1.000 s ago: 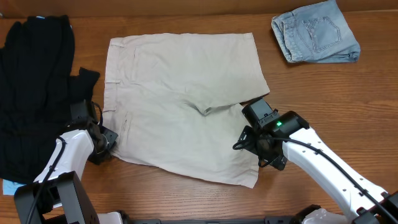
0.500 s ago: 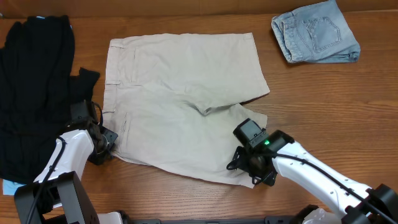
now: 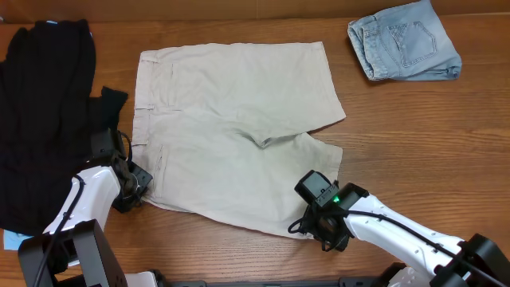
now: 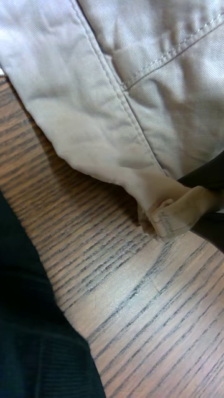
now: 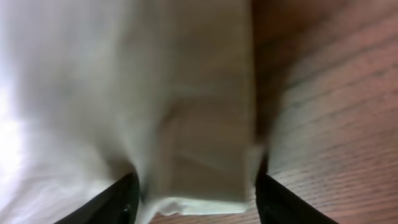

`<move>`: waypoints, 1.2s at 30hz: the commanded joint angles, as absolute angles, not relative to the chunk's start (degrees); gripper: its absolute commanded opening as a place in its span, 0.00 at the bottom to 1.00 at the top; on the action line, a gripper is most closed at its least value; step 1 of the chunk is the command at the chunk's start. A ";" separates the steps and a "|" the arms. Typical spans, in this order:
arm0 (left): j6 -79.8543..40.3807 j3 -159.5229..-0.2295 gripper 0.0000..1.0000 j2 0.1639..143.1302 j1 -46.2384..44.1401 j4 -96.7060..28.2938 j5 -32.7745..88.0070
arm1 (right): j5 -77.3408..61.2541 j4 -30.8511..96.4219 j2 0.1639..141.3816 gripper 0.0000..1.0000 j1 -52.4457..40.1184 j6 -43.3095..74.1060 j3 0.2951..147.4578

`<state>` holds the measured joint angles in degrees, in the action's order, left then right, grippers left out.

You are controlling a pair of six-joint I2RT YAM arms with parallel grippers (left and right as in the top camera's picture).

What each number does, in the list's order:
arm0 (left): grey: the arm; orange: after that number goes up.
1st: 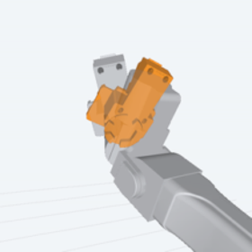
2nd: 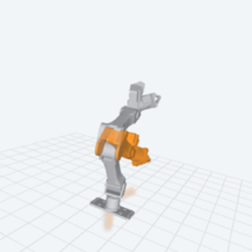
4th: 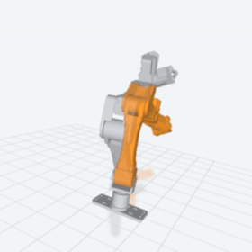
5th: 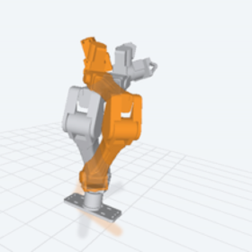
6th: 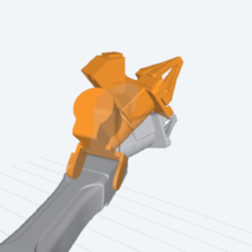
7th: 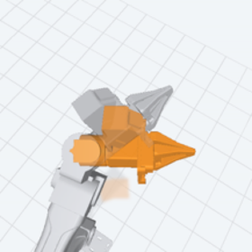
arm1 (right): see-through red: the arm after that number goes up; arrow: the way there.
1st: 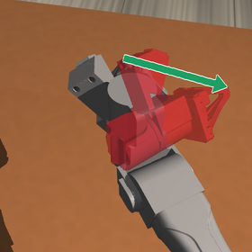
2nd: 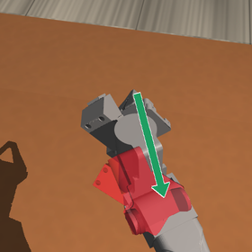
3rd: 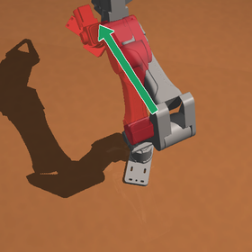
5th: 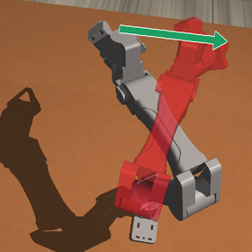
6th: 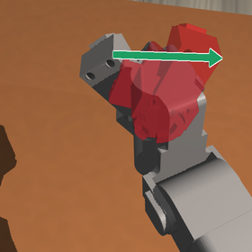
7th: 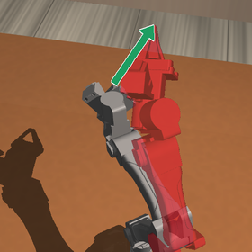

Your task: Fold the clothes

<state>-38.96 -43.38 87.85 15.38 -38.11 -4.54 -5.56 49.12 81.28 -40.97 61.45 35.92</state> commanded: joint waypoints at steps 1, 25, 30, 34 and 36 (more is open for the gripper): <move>-37.43 -42.74 0.04 87.68 15.35 -38.65 -4.89 | -6.37 49.17 81.19 0.67 -41.19 65.84 33.87; -24.40 -77.23 0.04 87.61 15.35 -65.19 -2.28 | 12.99 72.07 66.87 0.15 -30.74 53.78 68.01; -23.35 -87.26 0.04 87.57 15.35 -72.18 -2.31 | 12.43 73.43 64.77 0.14 -23.83 46.28 75.88; -23.29 -93.10 0.04 87.31 15.35 -77.56 -2.33 | 12.14 76.84 62.94 0.13 -21.80 44.47 80.03; -23.11 -94.83 0.04 86.83 15.35 -79.79 -2.48 | 12.10 78.74 61.56 0.13 -21.82 44.49 81.19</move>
